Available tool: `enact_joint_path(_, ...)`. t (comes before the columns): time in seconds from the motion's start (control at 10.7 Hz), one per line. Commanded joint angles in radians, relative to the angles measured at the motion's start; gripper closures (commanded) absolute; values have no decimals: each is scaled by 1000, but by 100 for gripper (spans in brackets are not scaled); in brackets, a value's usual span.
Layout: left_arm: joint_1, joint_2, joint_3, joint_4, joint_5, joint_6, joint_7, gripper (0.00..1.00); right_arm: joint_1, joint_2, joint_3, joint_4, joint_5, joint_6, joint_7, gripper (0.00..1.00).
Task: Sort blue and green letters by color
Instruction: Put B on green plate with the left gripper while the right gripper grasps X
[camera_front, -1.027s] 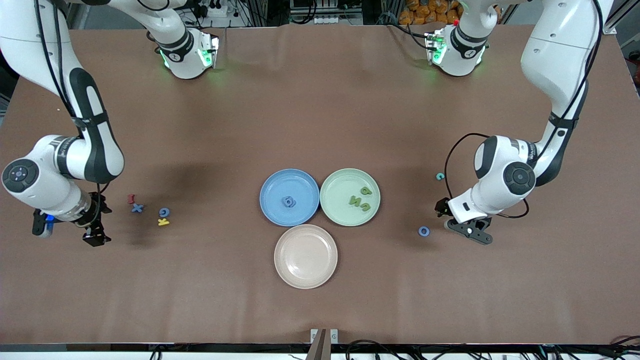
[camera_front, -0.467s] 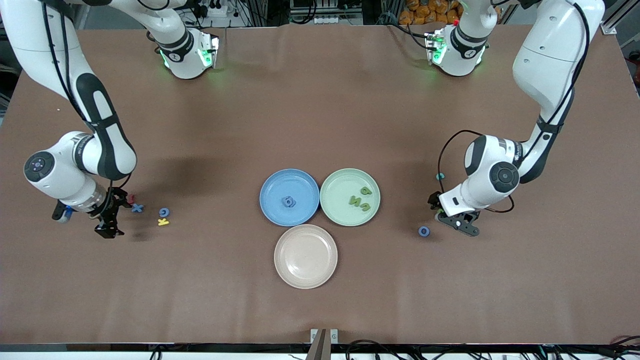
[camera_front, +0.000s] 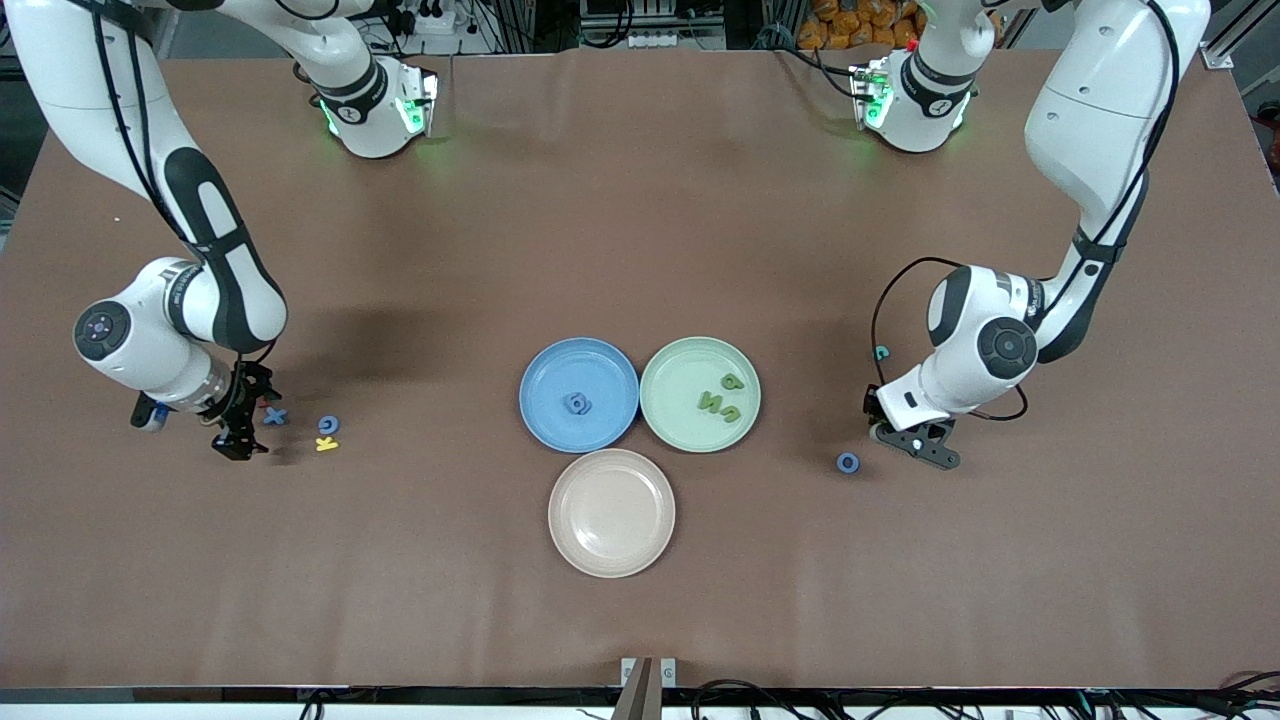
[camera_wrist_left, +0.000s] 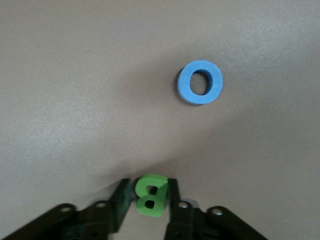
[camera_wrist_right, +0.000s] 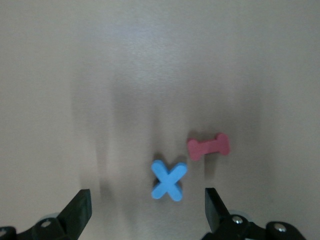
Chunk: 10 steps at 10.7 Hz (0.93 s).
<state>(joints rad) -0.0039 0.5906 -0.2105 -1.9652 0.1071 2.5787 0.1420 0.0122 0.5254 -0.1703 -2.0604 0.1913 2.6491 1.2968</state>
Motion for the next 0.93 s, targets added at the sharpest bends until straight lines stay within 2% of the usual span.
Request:
enact_joint_path(0.0,-8,-20,-4,-32,13,8,-39,99,-8,-42,6,-58,16,14,-5,0)
enact_joint_path(0.28,-10,-47,-22,-18,13,5,-114,100,-15,-28,6,-60,14,34,-33,1)
enact_joint_path(0.56,-33,-64,-104,46,14,-81,-333,100,-26,2,6,-61,14,90,-53,26)
enact_joint_path(0.65,-83,-64,-105,72,13,-103,-422,100,-26,10,8,-67,14,103,-54,41)
enact_joint_path(0.75,-140,-63,-104,90,13,-104,-515,100,-26,13,8,-73,14,133,-54,50)
enact_joint_path(0.84,-199,-63,-95,103,13,-104,-613,100,-25,21,12,-78,14,141,-56,52)
